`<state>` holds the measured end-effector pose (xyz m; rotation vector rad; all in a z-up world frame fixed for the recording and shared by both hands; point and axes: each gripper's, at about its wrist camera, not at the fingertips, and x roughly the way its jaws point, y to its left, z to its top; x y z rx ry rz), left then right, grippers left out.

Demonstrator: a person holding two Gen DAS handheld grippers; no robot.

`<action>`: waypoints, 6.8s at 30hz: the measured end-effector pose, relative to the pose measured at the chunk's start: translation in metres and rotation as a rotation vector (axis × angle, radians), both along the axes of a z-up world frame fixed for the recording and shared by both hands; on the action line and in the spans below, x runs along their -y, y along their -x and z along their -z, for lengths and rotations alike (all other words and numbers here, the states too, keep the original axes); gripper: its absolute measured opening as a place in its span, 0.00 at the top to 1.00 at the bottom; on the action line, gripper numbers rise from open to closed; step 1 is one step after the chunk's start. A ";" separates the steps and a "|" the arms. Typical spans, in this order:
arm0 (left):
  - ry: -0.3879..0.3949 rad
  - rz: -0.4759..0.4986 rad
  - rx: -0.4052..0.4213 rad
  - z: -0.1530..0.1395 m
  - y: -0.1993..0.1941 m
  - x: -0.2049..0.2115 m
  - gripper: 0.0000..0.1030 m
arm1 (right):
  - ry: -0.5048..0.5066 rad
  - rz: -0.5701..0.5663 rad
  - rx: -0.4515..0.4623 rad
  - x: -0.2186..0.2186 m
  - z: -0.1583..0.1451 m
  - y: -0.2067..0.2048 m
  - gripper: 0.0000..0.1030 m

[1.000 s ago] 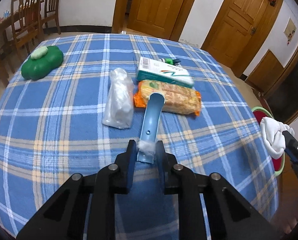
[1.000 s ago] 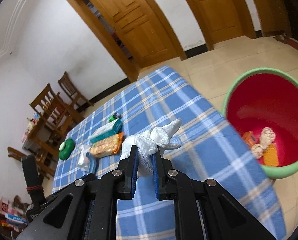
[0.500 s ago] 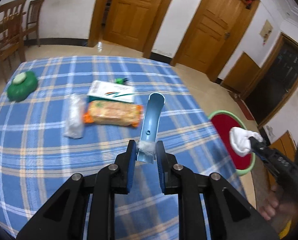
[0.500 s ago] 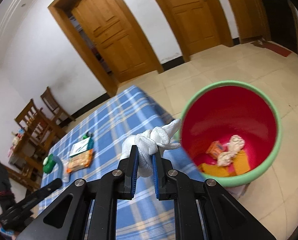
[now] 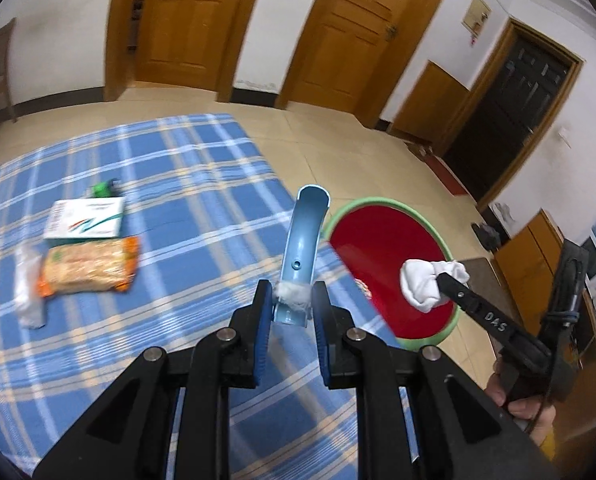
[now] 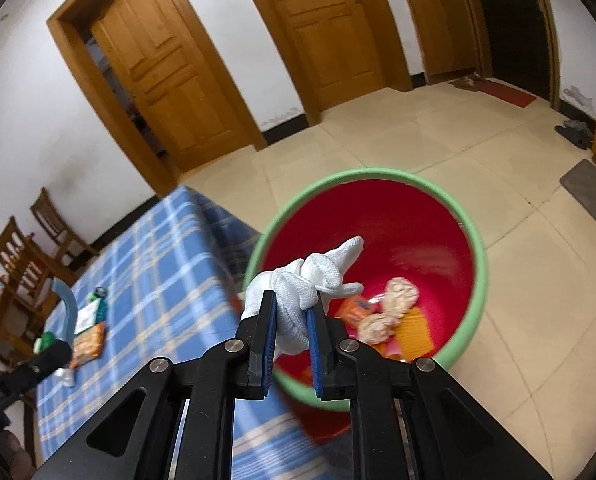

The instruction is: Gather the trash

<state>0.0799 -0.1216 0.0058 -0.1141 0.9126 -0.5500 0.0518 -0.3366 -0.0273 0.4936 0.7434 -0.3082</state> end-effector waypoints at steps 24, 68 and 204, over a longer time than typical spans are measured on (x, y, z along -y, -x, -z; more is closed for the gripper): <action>-0.133 0.237 -0.071 0.038 -0.019 0.142 0.81 | 0.040 0.048 0.013 0.063 0.010 0.014 0.69; -0.140 -0.170 -0.020 0.017 -0.026 -0.021 0.61 | 0.000 -0.136 -0.010 -0.015 -0.015 -0.021 0.37; -0.101 -0.703 -0.128 0.068 0.007 -0.280 0.45 | -0.027 -1.007 -0.098 -0.318 0.034 -0.150 0.26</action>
